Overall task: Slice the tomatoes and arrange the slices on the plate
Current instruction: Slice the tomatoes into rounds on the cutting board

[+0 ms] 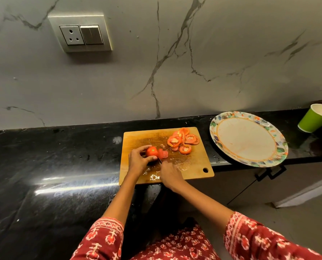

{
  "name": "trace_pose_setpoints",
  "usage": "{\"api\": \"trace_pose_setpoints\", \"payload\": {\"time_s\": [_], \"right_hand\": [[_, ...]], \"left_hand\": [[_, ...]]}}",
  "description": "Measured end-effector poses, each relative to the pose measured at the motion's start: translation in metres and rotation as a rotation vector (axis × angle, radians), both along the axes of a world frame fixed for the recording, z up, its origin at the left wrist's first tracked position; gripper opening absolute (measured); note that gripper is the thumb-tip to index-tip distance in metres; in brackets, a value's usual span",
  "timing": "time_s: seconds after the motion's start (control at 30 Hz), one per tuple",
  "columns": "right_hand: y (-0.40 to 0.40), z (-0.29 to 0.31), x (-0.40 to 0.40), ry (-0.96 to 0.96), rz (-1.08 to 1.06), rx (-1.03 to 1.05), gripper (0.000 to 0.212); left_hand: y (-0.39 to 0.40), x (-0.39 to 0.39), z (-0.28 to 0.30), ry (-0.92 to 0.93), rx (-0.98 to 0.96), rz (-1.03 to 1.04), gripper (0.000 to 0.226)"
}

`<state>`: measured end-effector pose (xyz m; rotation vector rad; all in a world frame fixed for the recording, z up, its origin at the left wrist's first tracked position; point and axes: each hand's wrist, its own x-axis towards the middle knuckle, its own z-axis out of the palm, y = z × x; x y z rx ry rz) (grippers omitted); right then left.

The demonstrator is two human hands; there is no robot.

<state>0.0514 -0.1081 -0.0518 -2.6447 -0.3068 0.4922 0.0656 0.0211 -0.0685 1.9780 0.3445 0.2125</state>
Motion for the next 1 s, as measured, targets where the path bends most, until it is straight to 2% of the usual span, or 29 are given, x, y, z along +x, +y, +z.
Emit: {"api": "trace_pose_setpoints", "payload": {"time_s": [0.17, 0.33, 0.43, 0.5, 0.67, 1.0], "right_hand": [[-0.025, -0.006, -0.019, -0.019, 0.014, -0.018, 0.029], [-0.023, 0.002, -0.009, -0.050, -0.087, 0.064, 0.026], [-0.016, 0.014, -0.006, -0.108, -0.095, 0.154, 0.038], [-0.012, 0.021, -0.008, -0.111, -0.082, 0.184, 0.036], [-0.006, 0.024, -0.016, -0.091, -0.075, 0.109, 0.026], [-0.002, 0.027, -0.021, -0.072, -0.096, 0.069, 0.028]], "left_hand": [[0.004, 0.001, -0.002, 0.018, -0.010, -0.008, 0.052], [0.002, -0.004, 0.000, 0.006, -0.013, -0.029, 0.052], [0.002, -0.004, 0.000, 0.008, -0.007, -0.036, 0.053], [0.000, -0.004, 0.002, 0.014, -0.006, -0.038, 0.053], [0.000, -0.004, 0.004, 0.023, -0.003, -0.029, 0.053], [0.001, -0.003, 0.005, 0.024, 0.004, -0.033, 0.054]]}}
